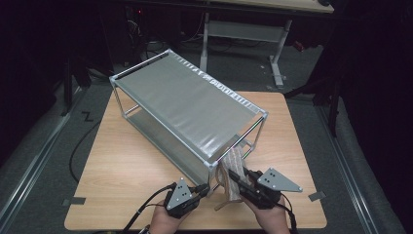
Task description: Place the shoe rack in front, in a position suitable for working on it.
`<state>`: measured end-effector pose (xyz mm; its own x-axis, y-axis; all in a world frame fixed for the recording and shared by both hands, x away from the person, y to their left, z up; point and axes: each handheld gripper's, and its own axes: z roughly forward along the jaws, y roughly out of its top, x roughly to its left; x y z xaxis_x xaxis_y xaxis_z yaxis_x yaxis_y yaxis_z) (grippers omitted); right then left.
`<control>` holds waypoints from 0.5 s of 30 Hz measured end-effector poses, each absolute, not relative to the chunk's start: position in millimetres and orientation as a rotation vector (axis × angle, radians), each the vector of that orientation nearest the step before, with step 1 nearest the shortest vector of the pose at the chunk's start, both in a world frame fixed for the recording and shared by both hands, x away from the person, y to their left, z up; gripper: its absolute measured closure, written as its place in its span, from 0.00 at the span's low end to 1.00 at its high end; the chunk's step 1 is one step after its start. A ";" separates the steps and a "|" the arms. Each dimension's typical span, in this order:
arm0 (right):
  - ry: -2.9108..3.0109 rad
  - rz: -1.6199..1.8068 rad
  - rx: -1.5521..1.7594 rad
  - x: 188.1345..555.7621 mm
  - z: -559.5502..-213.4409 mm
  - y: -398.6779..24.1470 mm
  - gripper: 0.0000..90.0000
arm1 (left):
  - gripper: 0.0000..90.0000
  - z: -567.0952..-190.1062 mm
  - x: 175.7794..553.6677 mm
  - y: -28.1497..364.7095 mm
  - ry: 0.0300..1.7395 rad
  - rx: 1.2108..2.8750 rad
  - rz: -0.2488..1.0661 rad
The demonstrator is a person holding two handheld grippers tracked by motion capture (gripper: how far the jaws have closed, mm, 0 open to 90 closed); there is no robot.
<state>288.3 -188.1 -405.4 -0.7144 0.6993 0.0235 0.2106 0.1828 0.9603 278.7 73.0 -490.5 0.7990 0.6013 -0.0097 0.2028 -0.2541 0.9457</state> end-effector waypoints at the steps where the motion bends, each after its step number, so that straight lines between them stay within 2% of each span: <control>1: 2.053 1.554 0.839 286.0 -405.0 -185.7 0.75 | 0.90 -490.6 279.4 72.7 0.616 1.824 0.429; 11: 2.080 1.540 0.773 275.7 -401.0 -178.9 0.75 | 0.90 -490.8 280.9 73.0 0.617 1.823 0.434; 13: 2.063 1.537 0.785 277.9 -401.4 -182.0 0.75 | 0.99 -491.1 279.9 73.6 0.613 1.828 0.426; 15: 2.046 1.526 0.813 281.1 -402.3 -186.3 0.75 | 0.99 -491.7 278.4 72.7 0.604 1.837 0.418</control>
